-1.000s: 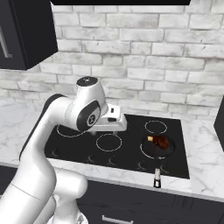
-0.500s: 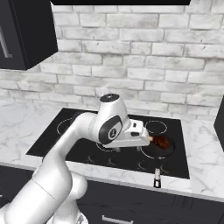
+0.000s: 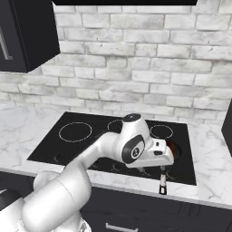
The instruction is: Pick up the pan with the steak in it and place it on the dining table. Then place the steak on the plate.
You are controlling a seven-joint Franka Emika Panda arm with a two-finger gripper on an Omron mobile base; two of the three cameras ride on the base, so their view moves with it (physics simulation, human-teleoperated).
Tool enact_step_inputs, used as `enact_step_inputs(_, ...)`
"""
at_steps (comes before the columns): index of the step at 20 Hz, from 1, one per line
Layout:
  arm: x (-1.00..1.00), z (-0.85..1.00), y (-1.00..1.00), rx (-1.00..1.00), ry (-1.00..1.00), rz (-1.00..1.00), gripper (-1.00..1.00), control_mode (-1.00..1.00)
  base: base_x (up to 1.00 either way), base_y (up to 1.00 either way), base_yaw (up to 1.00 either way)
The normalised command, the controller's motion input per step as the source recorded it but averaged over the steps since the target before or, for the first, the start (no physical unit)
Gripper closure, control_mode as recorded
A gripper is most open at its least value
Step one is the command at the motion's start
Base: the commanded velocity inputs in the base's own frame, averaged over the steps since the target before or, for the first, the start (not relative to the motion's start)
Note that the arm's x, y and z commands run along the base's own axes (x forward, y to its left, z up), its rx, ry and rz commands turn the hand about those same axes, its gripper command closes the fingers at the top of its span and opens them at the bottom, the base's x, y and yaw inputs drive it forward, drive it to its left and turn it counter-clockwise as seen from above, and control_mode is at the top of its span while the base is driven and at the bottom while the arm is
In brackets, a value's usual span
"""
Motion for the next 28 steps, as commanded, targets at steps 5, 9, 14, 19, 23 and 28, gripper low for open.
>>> enact_step_inputs(5,0.13,-0.2,-0.06,0.0,0.0,0.01,-1.0,-1.0,0.0,0.0,0.0)
enact_step_inputs(9,0.41,-0.41,-0.14,0.03,-0.01,0.04,-1.0,-1.0,0.0,0.0,0.0)
enact_step_inputs(14,0.37,-0.45,-0.37,0.11,-0.03,0.06,-1.0,-1.0,0.0,0.0,0.0)
enact_step_inputs(19,0.21,-0.32,-0.43,0.12,-0.05,0.07,-1.0,-1.0,0.0,0.0,0.0)
enact_step_inputs(23,0.02,-0.06,-0.11,0.0,0.0,0.02,-1.0,-1.0,0.0,0.0,0.0)
enact_step_inputs(28,0.0,-0.05,0.0,0.02,0.0,0.0,-1.0,-1.0,0.0,0.0,0.0)
